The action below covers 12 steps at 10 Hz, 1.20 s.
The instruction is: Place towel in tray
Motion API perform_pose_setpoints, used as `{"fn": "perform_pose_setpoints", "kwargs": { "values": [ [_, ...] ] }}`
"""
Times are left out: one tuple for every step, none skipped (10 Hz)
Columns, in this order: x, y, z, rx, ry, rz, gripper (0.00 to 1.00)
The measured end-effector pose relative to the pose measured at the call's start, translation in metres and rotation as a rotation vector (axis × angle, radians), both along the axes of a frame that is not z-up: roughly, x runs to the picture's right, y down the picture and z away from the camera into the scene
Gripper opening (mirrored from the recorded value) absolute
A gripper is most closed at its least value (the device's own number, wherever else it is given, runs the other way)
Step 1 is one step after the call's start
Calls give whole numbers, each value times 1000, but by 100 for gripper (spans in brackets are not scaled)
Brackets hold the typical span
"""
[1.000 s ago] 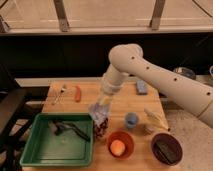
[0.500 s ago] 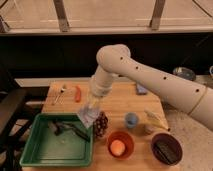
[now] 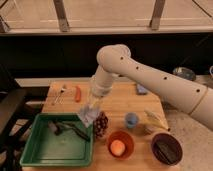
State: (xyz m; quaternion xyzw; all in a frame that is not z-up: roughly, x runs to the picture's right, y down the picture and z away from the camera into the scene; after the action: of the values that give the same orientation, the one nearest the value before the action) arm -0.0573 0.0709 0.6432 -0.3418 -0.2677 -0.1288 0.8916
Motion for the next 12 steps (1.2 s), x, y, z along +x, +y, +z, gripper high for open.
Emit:
{"fn": "perform_pose_setpoints", "kwargs": {
  "values": [
    [-1, 0, 0, 0, -1, -1, 0],
    [-2, 0, 0, 0, -8, -5, 0],
    [-7, 3, 1, -3, -24, -18, 0],
    [-17, 7, 2, -10, -42, -32, 0],
    [-35, 13, 4, -18, -68, -48, 0],
    [-52, 19, 5, -28, -90, -61, 0],
    [-70, 26, 5, -41, -120, -68, 0],
    [-86, 35, 6, -58, -150, -76, 5],
    [-99, 44, 6, -75, -174, -86, 14],
    [-117, 59, 5, -101, -207, -104, 26],
    [-124, 70, 7, -119, -222, -107, 34],
    [-128, 80, 10, -141, -234, -99, 44]
  ]
}}
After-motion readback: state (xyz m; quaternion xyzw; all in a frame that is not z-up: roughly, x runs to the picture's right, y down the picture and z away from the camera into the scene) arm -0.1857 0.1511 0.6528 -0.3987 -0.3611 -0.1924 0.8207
